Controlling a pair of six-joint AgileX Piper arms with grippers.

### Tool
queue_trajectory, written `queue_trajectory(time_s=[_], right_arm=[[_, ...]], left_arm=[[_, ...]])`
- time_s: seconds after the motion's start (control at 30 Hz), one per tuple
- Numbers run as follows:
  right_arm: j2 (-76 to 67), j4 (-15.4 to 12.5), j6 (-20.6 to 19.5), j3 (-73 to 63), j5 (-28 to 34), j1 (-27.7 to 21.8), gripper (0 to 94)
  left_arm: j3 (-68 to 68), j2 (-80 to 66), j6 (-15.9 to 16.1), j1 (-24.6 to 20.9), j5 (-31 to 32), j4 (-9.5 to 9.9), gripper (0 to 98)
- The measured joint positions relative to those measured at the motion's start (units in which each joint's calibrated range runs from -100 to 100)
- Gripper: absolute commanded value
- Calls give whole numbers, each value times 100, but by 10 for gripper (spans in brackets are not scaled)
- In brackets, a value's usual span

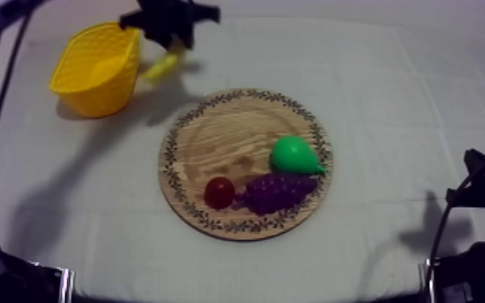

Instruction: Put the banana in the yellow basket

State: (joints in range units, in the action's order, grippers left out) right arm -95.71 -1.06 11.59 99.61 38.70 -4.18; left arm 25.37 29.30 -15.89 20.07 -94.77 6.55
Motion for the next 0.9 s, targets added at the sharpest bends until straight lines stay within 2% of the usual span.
queue_trajectory(time_s=[0.23, 0.5, 0.67, 0.9], right_arm=[[0, 0, 0, 0, 0, 0, 4], [0, 0, 0, 0, 0, 0, 4], [0, 0, 0, 0, 0, 0, 4], [0, 0, 0, 0, 0, 0, 4]], left_arm=[[-115, -588, 174, -741, -137, 245, 208], [-523, -525, 316, -1558, 100, 362, 210], [-555, -309, 302, -1790, 227, 367, 210], [-442, 202, 265, -1762, 476, 320, 211]])
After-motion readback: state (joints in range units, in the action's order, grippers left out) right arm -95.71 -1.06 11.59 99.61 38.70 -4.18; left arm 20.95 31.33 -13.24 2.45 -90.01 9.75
